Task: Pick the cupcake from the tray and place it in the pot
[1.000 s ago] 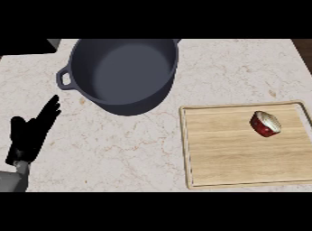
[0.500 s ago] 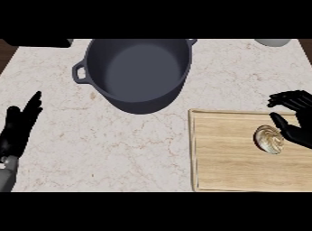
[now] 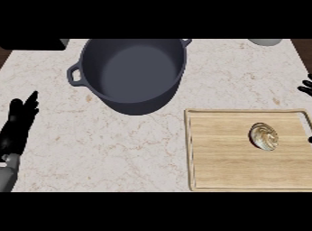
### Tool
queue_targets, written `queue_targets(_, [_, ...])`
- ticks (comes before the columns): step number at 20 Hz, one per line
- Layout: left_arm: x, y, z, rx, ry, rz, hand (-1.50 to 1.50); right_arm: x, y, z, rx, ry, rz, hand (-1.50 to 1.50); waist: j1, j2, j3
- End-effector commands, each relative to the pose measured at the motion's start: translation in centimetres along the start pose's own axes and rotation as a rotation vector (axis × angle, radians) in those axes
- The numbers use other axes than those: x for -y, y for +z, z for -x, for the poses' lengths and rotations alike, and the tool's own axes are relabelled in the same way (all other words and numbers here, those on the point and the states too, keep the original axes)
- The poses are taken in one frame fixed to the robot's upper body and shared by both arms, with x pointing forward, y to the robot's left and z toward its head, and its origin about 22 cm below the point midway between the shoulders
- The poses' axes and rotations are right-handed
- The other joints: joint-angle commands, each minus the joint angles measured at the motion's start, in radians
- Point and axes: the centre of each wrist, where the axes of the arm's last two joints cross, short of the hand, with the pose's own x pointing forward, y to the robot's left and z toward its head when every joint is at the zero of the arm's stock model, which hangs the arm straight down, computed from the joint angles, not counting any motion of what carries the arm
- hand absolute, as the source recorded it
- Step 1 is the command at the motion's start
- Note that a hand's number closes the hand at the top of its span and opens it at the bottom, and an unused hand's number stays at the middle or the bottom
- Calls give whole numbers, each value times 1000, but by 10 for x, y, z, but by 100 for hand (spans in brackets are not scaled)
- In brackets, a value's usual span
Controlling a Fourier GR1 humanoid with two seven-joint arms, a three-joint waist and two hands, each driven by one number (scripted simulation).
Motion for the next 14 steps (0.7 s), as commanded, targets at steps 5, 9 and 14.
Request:
queue_targets(5, [2, 10, -5, 0, -8, 11, 0, 59, -13, -88, -189, 331, -200, -150, 26, 2, 0])
queue_targets(9, [5, 6, -14, 1, 1, -2, 0, 55, -25, -99, -289, 418, -364, -150, 19, 3, 0])
queue_targets(14, [10, 4, -15, 0, -16, 15, 0, 40, -42, -107, -411, 467, -585, -150, 22, 6, 0])
